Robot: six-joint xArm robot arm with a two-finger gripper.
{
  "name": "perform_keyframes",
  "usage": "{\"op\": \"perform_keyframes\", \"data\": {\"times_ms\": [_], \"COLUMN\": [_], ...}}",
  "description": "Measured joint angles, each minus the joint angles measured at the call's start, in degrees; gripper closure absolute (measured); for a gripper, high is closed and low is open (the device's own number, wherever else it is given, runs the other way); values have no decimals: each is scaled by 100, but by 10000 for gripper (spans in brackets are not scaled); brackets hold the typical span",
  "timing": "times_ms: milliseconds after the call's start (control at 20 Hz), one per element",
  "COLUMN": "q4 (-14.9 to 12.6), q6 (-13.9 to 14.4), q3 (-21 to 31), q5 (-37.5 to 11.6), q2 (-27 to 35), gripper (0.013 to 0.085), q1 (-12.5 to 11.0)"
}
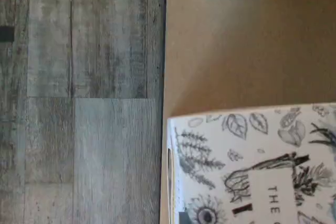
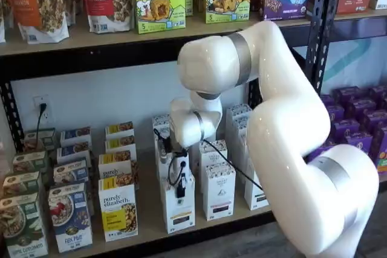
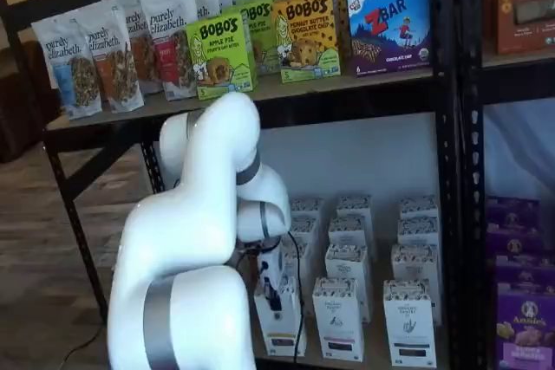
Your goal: Pick up the white box with a yellow strip in the middle, on the bottom shelf, the fourth box from the left
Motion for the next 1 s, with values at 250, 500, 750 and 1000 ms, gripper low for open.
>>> {"op": "perform_keyframes", "data": {"times_ms": [250, 500, 750, 1000], "q4": [39, 75, -24, -27], "q6": [-15, -26, 122, 216], "q3": [343, 689, 1215, 1757], "q5": [-111, -132, -257, -445], "q2": [-228, -474, -820, -1132], "gripper": [570, 570, 570, 570], "q1": [23, 46, 109, 205]}}
